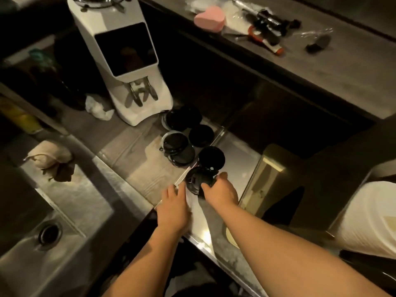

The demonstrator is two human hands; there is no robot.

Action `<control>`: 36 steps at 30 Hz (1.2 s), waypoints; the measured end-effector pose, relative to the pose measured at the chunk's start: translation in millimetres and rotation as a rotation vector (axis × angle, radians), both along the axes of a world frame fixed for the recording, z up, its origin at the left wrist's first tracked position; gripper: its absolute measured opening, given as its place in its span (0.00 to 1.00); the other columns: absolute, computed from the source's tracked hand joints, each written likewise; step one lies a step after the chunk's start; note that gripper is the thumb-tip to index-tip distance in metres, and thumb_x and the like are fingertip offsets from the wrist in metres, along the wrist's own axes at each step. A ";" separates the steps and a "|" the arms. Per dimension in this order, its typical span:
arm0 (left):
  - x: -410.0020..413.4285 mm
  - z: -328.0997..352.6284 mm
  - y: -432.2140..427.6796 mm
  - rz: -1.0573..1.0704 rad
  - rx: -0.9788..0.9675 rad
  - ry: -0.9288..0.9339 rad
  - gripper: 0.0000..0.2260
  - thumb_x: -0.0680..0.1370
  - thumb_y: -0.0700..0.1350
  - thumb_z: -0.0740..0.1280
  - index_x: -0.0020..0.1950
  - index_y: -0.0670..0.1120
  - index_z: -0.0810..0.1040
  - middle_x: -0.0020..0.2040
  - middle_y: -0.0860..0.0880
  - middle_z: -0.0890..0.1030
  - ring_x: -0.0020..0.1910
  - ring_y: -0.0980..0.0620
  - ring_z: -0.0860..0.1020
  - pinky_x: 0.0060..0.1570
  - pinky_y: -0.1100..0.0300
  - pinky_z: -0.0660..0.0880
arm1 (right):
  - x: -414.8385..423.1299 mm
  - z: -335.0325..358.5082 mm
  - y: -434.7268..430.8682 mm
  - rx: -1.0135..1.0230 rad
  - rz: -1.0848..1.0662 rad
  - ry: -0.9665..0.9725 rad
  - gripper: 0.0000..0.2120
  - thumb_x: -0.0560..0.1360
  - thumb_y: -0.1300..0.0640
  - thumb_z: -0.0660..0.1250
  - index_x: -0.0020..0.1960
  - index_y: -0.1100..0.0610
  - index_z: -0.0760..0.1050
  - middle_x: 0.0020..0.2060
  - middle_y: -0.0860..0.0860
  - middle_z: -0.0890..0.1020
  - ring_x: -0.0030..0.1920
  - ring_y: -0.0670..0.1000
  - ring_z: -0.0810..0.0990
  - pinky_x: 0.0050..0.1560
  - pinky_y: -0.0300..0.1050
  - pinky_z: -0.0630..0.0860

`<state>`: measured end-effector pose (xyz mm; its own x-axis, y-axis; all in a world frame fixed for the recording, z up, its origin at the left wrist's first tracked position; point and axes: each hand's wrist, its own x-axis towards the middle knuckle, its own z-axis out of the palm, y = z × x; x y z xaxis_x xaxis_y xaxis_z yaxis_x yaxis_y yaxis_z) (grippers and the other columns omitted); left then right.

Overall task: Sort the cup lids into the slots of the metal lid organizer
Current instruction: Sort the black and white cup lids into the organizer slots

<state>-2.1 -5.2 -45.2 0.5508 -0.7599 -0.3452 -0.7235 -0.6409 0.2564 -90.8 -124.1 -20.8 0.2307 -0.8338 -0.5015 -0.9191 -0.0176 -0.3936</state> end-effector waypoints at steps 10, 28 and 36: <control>31.0 11.1 15.4 0.195 -0.217 0.315 0.38 0.66 0.59 0.77 0.73 0.60 0.64 0.61 0.52 0.67 0.59 0.51 0.70 0.60 0.53 0.76 | 7.2 -9.5 -2.7 0.260 -0.548 -0.368 0.10 0.77 0.56 0.68 0.41 0.54 0.68 0.42 0.57 0.79 0.38 0.58 0.77 0.45 0.54 0.80; -87.0 257.5 -22.1 0.007 -0.764 2.270 0.22 0.87 0.44 0.49 0.80 0.39 0.55 0.78 0.32 0.58 0.77 0.33 0.57 0.76 0.40 0.48 | -164.6 254.6 52.8 -1.274 0.244 -1.015 0.10 0.68 0.65 0.73 0.41 0.58 0.72 0.50 0.55 0.82 0.60 0.53 0.81 0.58 0.52 0.78; -187.4 300.3 -49.9 -0.168 -0.311 2.452 0.34 0.86 0.47 0.56 0.79 0.41 0.33 0.79 0.33 0.49 0.76 0.36 0.62 0.72 0.45 0.61 | -246.5 274.9 70.2 -1.330 0.113 -0.957 0.08 0.73 0.55 0.74 0.44 0.57 0.76 0.50 0.54 0.81 0.57 0.55 0.80 0.56 0.57 0.76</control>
